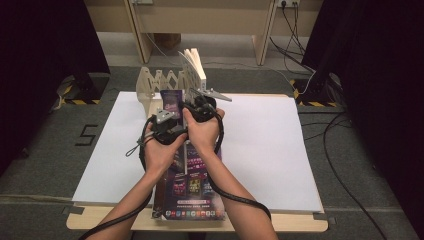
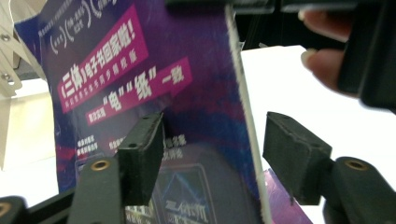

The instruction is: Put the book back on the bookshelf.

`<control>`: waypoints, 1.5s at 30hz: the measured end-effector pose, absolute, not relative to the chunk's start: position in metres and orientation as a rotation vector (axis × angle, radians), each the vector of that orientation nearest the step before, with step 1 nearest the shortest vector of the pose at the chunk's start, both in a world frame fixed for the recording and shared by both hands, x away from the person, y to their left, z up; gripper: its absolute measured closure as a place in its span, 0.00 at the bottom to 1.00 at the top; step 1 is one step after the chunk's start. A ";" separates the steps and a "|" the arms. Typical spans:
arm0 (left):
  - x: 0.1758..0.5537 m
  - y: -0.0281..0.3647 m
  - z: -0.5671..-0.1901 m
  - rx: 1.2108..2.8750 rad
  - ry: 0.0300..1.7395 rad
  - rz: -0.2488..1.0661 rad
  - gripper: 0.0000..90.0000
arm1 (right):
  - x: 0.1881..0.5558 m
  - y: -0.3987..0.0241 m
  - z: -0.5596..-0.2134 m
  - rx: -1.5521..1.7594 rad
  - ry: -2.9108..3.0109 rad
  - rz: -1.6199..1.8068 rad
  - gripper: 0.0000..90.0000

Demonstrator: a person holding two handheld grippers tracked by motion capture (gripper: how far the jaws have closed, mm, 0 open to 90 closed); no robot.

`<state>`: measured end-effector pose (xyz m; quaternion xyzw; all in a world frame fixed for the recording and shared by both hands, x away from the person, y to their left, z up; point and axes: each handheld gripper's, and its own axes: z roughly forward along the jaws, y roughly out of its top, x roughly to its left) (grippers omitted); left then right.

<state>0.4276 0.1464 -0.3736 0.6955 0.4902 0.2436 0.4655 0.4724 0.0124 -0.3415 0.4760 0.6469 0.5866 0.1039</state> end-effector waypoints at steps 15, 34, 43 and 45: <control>0.426 0.150 -0.371 1.701 1.206 0.653 0.53 | 0.466 0.016 -0.338 1.353 1.916 1.734 0.92; 0.418 0.156 -0.370 1.719 1.237 0.739 0.73 | 0.458 0.033 -0.334 1.261 1.942 1.672 0.85; 0.417 0.175 -0.376 1.677 1.278 0.712 0.92 | 0.462 0.034 -0.331 1.163 2.020 1.677 0.75; 0.417 0.175 -0.378 1.677 1.275 0.704 0.92 | 0.460 0.032 -0.328 1.145 2.021 1.690 0.73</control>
